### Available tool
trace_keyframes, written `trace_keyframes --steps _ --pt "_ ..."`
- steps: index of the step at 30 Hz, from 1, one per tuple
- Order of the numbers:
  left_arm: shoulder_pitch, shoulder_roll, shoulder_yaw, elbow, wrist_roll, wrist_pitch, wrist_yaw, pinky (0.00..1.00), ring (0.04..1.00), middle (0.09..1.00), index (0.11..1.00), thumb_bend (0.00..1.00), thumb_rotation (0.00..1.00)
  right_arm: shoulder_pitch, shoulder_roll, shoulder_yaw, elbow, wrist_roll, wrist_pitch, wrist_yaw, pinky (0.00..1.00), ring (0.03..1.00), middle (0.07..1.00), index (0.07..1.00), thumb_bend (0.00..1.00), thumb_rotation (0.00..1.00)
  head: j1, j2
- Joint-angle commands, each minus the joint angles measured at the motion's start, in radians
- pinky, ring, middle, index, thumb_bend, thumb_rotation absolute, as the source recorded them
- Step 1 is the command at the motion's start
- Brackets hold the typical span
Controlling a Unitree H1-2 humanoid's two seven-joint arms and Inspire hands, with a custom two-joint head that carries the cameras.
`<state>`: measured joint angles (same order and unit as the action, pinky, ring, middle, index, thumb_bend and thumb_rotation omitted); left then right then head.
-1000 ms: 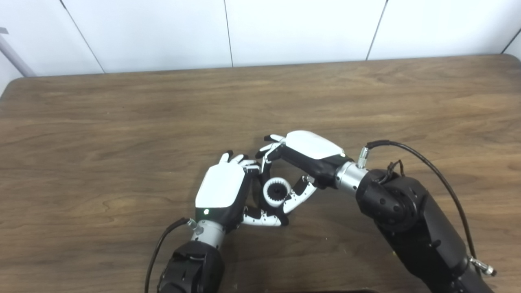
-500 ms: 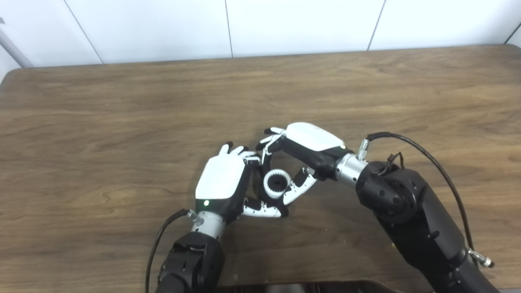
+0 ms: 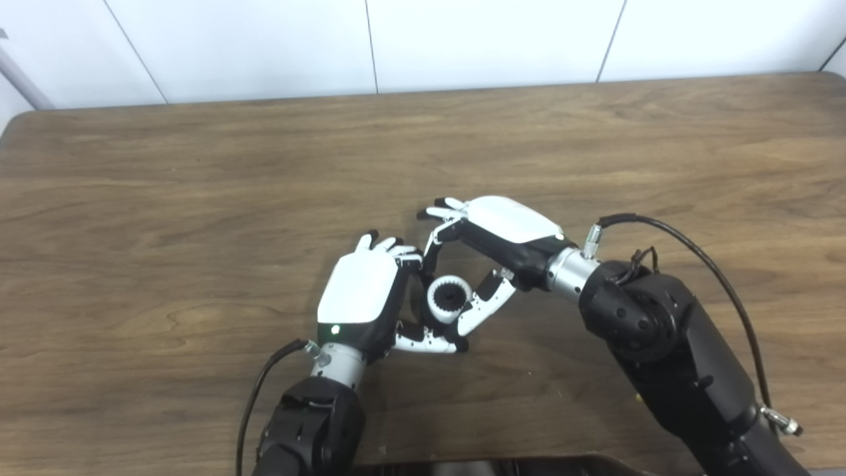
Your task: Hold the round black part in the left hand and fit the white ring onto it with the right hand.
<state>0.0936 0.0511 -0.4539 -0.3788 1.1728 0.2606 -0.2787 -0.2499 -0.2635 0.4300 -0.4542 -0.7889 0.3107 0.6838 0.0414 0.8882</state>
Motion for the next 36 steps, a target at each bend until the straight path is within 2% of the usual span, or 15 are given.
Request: trace_keyframes --steps 1,13,17,27,36 --pt "0.011 -0.001 -0.014 0.012 0.000 -0.004 -0.026 1.00 0.899 0.788 0.482 0.52 0.05 -0.021 0.006 -0.015 -0.031 0.005 -0.007 -0.019 1.00 1.000 0.966 0.712 1.00 0.31 0.001 0.001" --pt "0.008 0.000 -0.012 0.014 0.003 0.000 -0.032 1.00 0.899 0.791 0.481 0.52 0.05 -0.038 0.001 -0.041 -0.054 0.012 0.027 0.005 0.99 1.000 0.940 0.667 1.00 0.27 -0.005 -0.003" --pt "0.006 0.003 -0.011 0.016 0.002 -0.004 -0.028 1.00 0.898 0.790 0.481 0.52 0.05 -0.065 -0.022 -0.091 -0.086 0.036 0.054 0.024 0.97 1.000 0.926 0.662 1.00 0.25 -0.005 -0.005" --pt "0.008 0.012 -0.005 0.017 -0.002 -0.006 -0.024 1.00 0.900 0.794 0.481 0.52 0.05 -0.134 -0.088 -0.209 -0.120 0.080 0.115 0.024 0.83 0.974 0.904 0.646 1.00 0.27 -0.014 -0.012" --pt "0.010 0.024 0.006 0.022 -0.017 -0.016 -0.005 1.00 0.892 0.785 0.481 0.52 0.05 -0.148 -0.137 -0.276 -0.115 0.096 0.126 0.004 0.82 0.948 0.884 0.647 1.00 0.30 -0.021 -0.016"
